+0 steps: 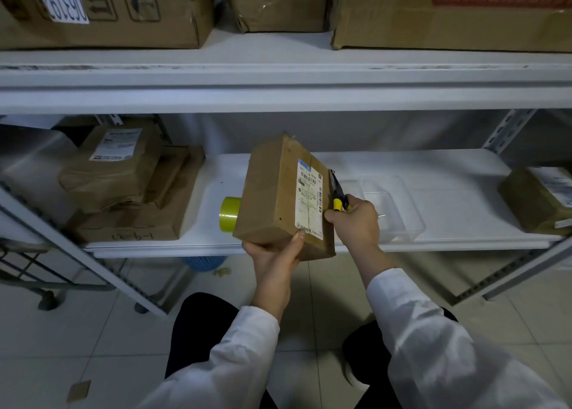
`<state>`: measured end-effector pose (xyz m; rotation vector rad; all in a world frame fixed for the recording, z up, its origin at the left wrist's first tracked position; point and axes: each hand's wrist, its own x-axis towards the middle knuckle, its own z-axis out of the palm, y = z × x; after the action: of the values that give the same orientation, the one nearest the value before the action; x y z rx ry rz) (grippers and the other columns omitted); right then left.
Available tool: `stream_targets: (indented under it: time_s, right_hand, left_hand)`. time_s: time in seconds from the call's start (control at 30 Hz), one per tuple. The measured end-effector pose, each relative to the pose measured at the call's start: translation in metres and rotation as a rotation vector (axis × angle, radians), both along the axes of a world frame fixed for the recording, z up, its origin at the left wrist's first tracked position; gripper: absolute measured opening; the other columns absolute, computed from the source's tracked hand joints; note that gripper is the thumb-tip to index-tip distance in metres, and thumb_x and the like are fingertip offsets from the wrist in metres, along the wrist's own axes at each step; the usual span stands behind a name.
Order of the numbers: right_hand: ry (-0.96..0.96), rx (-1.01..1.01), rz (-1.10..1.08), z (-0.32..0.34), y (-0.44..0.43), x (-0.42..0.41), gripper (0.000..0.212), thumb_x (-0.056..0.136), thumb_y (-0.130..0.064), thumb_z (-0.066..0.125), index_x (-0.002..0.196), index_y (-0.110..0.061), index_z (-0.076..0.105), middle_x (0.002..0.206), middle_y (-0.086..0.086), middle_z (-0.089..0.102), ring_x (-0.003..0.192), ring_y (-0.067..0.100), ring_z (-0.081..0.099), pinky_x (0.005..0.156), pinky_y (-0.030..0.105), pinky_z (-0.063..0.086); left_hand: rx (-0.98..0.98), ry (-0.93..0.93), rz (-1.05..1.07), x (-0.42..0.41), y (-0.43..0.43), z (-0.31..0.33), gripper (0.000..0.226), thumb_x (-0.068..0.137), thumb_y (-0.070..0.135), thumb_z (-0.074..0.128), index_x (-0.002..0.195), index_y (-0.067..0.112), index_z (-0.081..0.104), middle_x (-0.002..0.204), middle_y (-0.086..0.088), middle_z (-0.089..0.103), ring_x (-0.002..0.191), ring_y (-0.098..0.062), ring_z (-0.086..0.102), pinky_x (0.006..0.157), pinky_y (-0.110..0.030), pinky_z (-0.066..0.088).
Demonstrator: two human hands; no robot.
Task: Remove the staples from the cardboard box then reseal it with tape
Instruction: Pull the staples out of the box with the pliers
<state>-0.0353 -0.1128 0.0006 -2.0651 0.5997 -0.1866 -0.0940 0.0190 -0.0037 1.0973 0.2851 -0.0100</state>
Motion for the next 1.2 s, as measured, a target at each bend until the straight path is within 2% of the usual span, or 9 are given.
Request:
stream_targets:
  time_s: [0.13, 0.3, 0.43, 0.6, 0.77, 0.93, 1.03, 1.1, 1.2]
  right_hand:
    - [-0.003, -0.014, -0.018, 0.0, 0.003, 0.0, 0.014, 0.076, -0.023, 0.067, 0.086, -0.015, 0.062, 0.08, 0.007, 0.066, 0.071, 0.024, 0.06, 0.058, 0.026, 0.042]
    - [-0.025, -0.014, -0.069, -0.001, 0.006, 0.001, 0.016, 0.071, -0.027, 0.065, 0.085, -0.019, 0.062, 0.088, 0.01, 0.065, 0.075, 0.029, 0.063, 0.06, 0.031, 0.047]
    - [-0.031, 0.003, -0.046, 0.005, 0.006, 0.001, 0.017, 0.075, -0.024, 0.065, 0.09, -0.017, 0.063, 0.087, 0.01, 0.067, 0.077, 0.028, 0.063, 0.064, 0.035, 0.052]
    - [-0.052, 0.028, -0.008, 0.012, 0.006, 0.002, 0.019, 0.078, -0.022, 0.065, 0.094, -0.011, 0.064, 0.086, 0.009, 0.068, 0.079, 0.027, 0.063, 0.067, 0.035, 0.052]
    - [-0.055, 0.078, 0.008, 0.015, 0.005, 0.002, 0.013, 0.079, -0.018, 0.065, 0.09, -0.012, 0.064, 0.083, 0.008, 0.068, 0.078, 0.027, 0.063, 0.07, 0.04, 0.056]
    - [-0.137, 0.116, -0.085, 0.013, 0.005, -0.001, 0.012, 0.077, -0.015, 0.065, 0.087, -0.009, 0.062, 0.072, 0.011, 0.06, 0.06, 0.024, 0.051, 0.055, 0.025, 0.038]
    - [-0.136, 0.154, -0.133, 0.012, -0.005, -0.002, 0.011, 0.081, -0.018, 0.066, 0.09, -0.015, 0.06, 0.07, 0.003, 0.057, 0.058, 0.015, 0.049, 0.056, 0.024, 0.036]
    - [-0.105, 0.17, -0.169, 0.007, -0.02, -0.002, 0.01, 0.079, -0.015, 0.066, 0.079, -0.011, 0.057, 0.06, 0.002, 0.051, 0.054, 0.017, 0.045, 0.052, 0.023, 0.034]
    - [-0.017, 0.214, -0.239, -0.004, -0.045, -0.006, 0.023, 0.076, -0.011, 0.066, 0.062, -0.01, 0.048, 0.054, 0.004, 0.044, 0.049, 0.02, 0.04, 0.051, 0.023, 0.033]
  left_hand:
    - [0.015, 0.024, 0.017, 0.001, -0.002, 0.006, 0.068, 0.079, 0.004, 0.069, 0.125, 0.027, 0.025, 0.108, 0.012, 0.054, 0.096, -0.003, 0.056, 0.092, -0.038, 0.048]
    - [-0.091, 0.118, 0.067, 0.001, -0.008, 0.014, 0.065, 0.079, 0.009, 0.07, 0.122, 0.027, 0.026, 0.113, 0.006, 0.051, 0.105, -0.015, 0.051, 0.091, -0.048, 0.047]
    - [-0.117, 0.113, 0.063, 0.0, -0.01, 0.016, 0.061, 0.081, 0.007, 0.069, 0.118, 0.027, 0.026, 0.104, 0.013, 0.052, 0.108, -0.015, 0.05, 0.085, -0.044, 0.047]
    - [-0.091, 0.092, 0.057, 0.003, -0.008, 0.015, 0.063, 0.08, 0.008, 0.069, 0.119, 0.028, 0.025, 0.104, 0.015, 0.052, 0.109, -0.016, 0.051, 0.094, -0.048, 0.048]
    - [-0.073, 0.074, 0.043, 0.002, -0.006, 0.013, 0.063, 0.081, 0.008, 0.068, 0.12, 0.03, 0.025, 0.107, 0.013, 0.052, 0.111, -0.016, 0.05, 0.093, -0.046, 0.048]
    - [-0.208, 0.216, 0.138, 0.005, -0.01, 0.012, 0.065, 0.079, 0.016, 0.072, 0.12, 0.031, 0.025, 0.124, 0.002, 0.047, 0.114, -0.021, 0.048, 0.089, -0.053, 0.048]
    - [-0.204, 0.213, 0.124, 0.003, -0.008, 0.007, 0.065, 0.079, 0.017, 0.071, 0.12, 0.035, 0.024, 0.122, 0.004, 0.048, 0.114, -0.021, 0.048, 0.093, -0.056, 0.047]
    - [-0.191, 0.178, 0.093, 0.002, -0.009, 0.005, 0.065, 0.08, 0.016, 0.07, 0.122, 0.036, 0.024, 0.116, 0.008, 0.05, 0.113, -0.019, 0.049, 0.095, -0.057, 0.045]
    - [-0.164, 0.164, 0.073, 0.002, -0.014, 0.005, 0.063, 0.08, 0.016, 0.069, 0.121, 0.035, 0.025, 0.119, 0.007, 0.049, 0.114, -0.019, 0.048, 0.095, -0.056, 0.045]
